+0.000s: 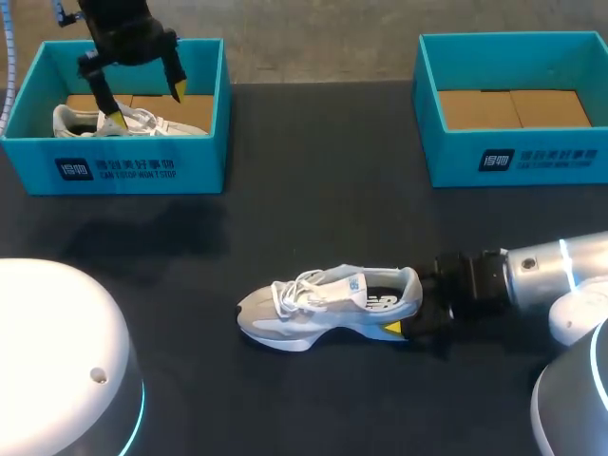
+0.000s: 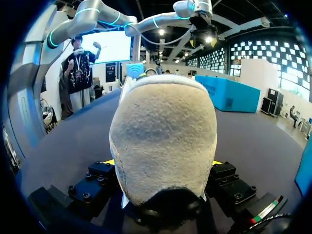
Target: Take the shoe out of the shoebox, open the shoe tongue, remove and reinsert the insole, then place the shoe into the shoebox
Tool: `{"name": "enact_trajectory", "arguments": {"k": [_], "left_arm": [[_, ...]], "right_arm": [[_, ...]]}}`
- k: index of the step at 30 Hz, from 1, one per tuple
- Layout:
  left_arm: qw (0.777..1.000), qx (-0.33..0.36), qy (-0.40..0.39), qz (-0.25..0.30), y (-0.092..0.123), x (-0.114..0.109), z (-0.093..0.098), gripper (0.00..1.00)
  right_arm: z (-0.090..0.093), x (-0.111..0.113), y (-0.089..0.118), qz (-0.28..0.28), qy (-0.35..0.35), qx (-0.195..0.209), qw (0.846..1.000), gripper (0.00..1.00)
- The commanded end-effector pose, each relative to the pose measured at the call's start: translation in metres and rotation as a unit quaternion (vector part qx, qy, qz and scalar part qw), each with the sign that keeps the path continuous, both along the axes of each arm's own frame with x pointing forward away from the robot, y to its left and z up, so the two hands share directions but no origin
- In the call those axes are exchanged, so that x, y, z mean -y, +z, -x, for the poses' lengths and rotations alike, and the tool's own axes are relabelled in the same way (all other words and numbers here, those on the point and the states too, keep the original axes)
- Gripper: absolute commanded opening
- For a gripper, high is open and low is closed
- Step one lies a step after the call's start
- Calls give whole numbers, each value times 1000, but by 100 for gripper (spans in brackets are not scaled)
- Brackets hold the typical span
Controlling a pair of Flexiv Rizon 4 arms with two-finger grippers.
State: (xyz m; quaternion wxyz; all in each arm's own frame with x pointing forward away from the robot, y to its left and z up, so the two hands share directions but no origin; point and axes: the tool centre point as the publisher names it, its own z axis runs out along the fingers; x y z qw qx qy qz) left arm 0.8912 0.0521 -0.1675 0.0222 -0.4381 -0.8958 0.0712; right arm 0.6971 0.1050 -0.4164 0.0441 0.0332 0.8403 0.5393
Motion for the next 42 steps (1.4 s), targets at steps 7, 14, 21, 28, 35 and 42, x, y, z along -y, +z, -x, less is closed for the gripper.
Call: {"name": "enact_trajectory", "arguments": {"k": [7,14,21,28,35,42], "left_arm": [[999,6,48,2,-7,15,22,100],[934,-113,338,-5,-17,61,74,100],[860,-144,490,-16,-34,83,100,100],[860,-144,490,-16,-34,83,100,100],[860,-144,490,-16,-34,83,100,100],[761,-149,631,-35,-46,119,135,100]], "right_arm": [[2,0,0,1,-1,0,1000,0],[2,0,0,1,-1,0,1000,0],[2,0,0,1,-1,0,1000,0],[2,0,0,1,-1,0,1000,0],[2,0,0,1,-1,0,1000,0],[2,0,0,1,-1,0,1000,0]]}}
